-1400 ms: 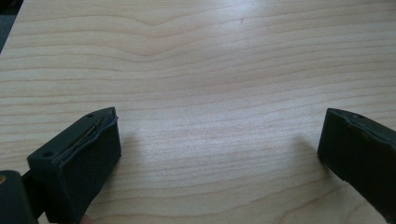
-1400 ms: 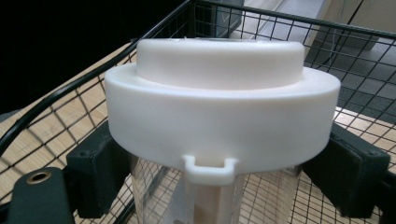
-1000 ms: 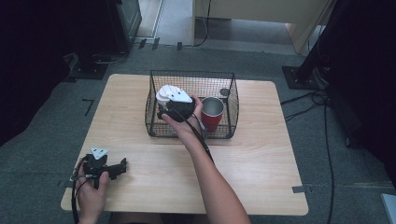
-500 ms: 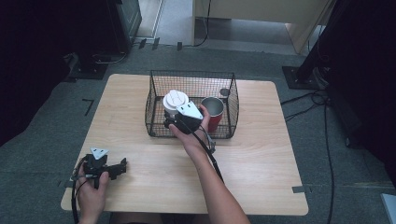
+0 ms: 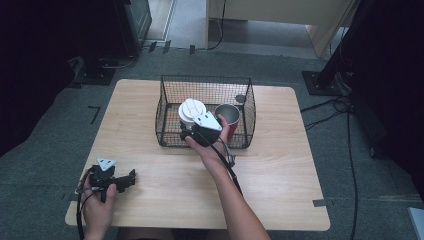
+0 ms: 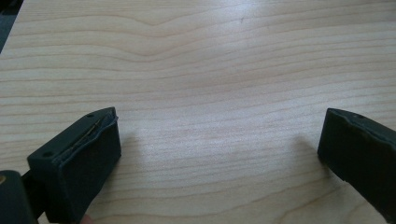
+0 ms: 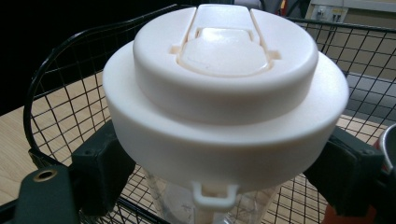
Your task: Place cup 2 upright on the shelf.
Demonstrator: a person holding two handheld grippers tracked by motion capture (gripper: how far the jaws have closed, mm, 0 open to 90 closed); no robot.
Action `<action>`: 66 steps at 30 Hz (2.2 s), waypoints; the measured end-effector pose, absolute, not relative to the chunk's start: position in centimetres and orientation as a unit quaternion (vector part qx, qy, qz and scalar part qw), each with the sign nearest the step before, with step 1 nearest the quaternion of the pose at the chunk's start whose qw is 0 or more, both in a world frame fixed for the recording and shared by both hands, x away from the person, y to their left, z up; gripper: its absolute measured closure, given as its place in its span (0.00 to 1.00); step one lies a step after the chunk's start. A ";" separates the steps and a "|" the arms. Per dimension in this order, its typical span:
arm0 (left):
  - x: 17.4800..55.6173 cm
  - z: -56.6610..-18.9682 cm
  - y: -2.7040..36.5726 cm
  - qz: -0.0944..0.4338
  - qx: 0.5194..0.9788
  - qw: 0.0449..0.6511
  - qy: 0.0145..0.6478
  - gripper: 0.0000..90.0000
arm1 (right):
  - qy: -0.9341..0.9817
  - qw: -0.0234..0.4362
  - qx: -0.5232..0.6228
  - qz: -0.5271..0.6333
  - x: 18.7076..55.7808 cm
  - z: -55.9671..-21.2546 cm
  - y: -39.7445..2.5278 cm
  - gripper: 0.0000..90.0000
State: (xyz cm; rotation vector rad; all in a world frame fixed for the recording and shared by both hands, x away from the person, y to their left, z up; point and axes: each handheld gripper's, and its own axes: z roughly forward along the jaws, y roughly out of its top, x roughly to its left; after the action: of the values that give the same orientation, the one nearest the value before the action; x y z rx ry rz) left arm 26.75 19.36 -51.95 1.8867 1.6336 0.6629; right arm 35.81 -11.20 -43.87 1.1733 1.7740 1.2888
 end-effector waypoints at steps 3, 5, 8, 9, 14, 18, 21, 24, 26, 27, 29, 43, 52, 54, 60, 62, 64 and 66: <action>26.7 -52.0 19.4 0.247 0.702 0.276 0.608 0.00 | 0.679 0.322 0.443 0.488 35.7 -43.8 -11.3 0.16; 26.8 -52.0 19.4 0.246 0.702 0.276 0.608 0.00 | 0.690 0.320 0.436 0.481 35.5 -43.7 -11.2 0.08; 26.7 -51.9 19.4 0.246 0.703 0.276 0.608 0.00 | 0.703 0.319 0.425 0.472 35.1 -43.6 -11.0 0.00; 26.7 -52.0 19.4 0.246 0.703 0.276 0.608 0.00 | 0.705 0.319 0.423 0.471 35.0 -43.6 -11.0 0.00; 26.7 -52.0 19.4 0.246 0.703 0.276 0.608 0.00 | 0.707 0.320 0.423 0.468 34.4 -43.6 -11.2 0.00; 26.7 -52.0 19.4 0.246 0.703 0.276 0.608 0.00 | 0.707 0.319 0.423 0.468 33.9 -43.7 -11.7 0.00; 26.7 -51.9 19.4 0.246 0.703 0.276 0.607 0.00 | 0.706 0.320 0.425 0.468 33.3 -43.8 -12.2 0.00; 26.7 -52.0 19.4 0.247 0.702 0.277 0.608 0.00 | 0.703 0.324 0.426 0.468 32.7 -43.8 -12.8 0.00; 26.8 -52.0 19.4 0.247 0.702 0.277 0.608 0.00 | 0.701 0.325 0.426 0.470 32.3 -43.8 -13.3 0.00; 26.8 -52.0 19.4 0.247 0.702 0.277 0.608 0.00 | 0.701 0.327 0.425 0.470 32.2 -43.9 -13.5 0.00; 26.8 -52.0 19.4 0.247 0.702 0.277 0.608 0.00 | 0.700 0.327 0.427 0.470 31.7 -44.0 -14.1 0.00; 26.7 -52.0 19.4 0.246 0.703 0.276 0.607 0.00 | 0.682 0.338 0.451 0.466 29.3 -44.9 -18.6 0.00; 26.7 -52.0 19.4 0.246 0.704 0.275 0.607 0.00 | 0.669 0.345 0.468 0.463 28.0 -45.3 -21.5 0.00; 26.7 -52.0 19.4 0.246 0.704 0.275 0.607 0.00 | 0.666 0.347 0.471 0.463 27.7 -45.4 -22.2 0.00; 26.7 -52.0 19.4 0.246 0.704 0.275 0.607 0.00 | 0.661 0.349 0.485 0.455 26.9 -46.0 -24.0 0.00; 26.7 -52.0 19.4 0.246 0.704 0.275 0.607 0.00 | 0.658 0.350 0.490 0.452 26.7 -46.2 -24.6 0.00; 26.7 -51.9 19.4 0.246 0.704 0.275 0.607 0.00 | 0.656 0.352 0.494 0.450 26.5 -46.4 -25.2 0.00; 26.7 -52.0 19.4 0.246 0.704 0.275 0.607 0.00 | 0.654 0.353 0.498 0.447 26.3 -46.5 -25.8 0.00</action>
State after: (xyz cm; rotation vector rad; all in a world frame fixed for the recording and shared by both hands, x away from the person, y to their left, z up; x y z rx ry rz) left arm 26.73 19.38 -51.95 1.8913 1.6314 0.6618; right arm 26.33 -25.75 -46.49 1.2876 1.6900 1.1568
